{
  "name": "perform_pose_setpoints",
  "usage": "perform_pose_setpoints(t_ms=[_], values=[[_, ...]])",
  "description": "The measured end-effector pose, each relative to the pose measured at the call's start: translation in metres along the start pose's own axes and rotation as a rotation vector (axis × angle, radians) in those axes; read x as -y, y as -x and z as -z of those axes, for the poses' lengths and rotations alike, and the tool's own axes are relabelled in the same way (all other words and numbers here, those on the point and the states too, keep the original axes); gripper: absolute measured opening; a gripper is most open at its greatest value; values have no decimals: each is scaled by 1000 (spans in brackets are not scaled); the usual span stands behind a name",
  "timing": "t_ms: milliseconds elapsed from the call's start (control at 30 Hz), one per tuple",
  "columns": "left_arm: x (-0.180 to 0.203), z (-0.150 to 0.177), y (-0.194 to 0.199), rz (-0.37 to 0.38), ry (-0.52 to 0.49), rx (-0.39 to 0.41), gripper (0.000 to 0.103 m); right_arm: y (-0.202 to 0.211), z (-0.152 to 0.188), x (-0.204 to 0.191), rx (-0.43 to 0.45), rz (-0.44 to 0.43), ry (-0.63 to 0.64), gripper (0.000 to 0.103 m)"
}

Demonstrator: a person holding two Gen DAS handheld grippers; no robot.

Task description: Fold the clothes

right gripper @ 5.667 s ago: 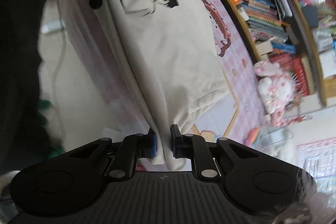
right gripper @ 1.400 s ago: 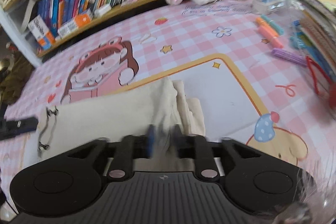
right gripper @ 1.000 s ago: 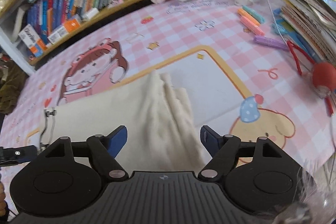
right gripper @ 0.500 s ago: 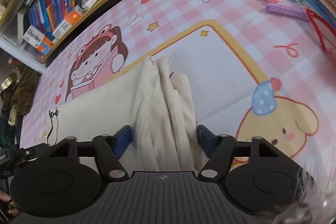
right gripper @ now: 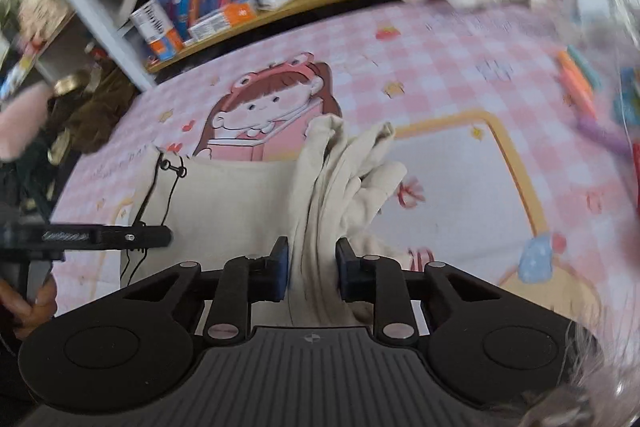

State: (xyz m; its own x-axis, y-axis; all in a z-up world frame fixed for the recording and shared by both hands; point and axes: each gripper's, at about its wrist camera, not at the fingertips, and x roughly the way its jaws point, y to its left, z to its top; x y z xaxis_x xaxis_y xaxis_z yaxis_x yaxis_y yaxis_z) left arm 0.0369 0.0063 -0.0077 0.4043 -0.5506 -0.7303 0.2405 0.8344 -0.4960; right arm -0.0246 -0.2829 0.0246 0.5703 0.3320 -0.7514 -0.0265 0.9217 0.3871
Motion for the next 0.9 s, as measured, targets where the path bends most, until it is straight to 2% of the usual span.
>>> perform_pose_setpoints(t_ms=[67,133,200,233,267,367,533,600,633,667,733,800,833,900], values=[[-10,1,-3,1,56,-13,24,-6,2,14,-32,7,-75,22],[-22,2,-7,9,131,-23,30,-11,3,26,-46,-11,-148,29],[-33,4,-10,18,199,-29,45,-15,4,37,-55,-31,-209,42],[-34,4,-12,20,213,-30,61,-17,3,41,-59,-36,-227,45],[-35,5,-14,21,227,-31,71,-19,2,45,-65,-38,-242,47],[-38,6,-20,29,265,-31,79,-27,0,55,-80,-41,-279,56],[-36,4,-30,86,302,-18,76,-38,-6,50,-88,-65,-249,58],[-32,4,-32,65,300,-17,58,-39,-8,41,-80,-60,-188,40],[-29,4,-32,46,293,-16,45,-35,-7,31,-60,-46,-117,35],[-26,5,-33,27,287,-15,37,-31,-6,21,-39,-31,-46,29],[-14,4,-25,1,214,11,26,-24,-4,1,2,-2,95,25],[2,4,-15,-16,103,36,25,-14,-1,-18,53,17,238,24],[7,3,-14,-23,64,33,25,-11,0,-19,60,18,259,24],[4,3,-16,-31,67,17,25,-13,-2,-14,30,19,231,24]])
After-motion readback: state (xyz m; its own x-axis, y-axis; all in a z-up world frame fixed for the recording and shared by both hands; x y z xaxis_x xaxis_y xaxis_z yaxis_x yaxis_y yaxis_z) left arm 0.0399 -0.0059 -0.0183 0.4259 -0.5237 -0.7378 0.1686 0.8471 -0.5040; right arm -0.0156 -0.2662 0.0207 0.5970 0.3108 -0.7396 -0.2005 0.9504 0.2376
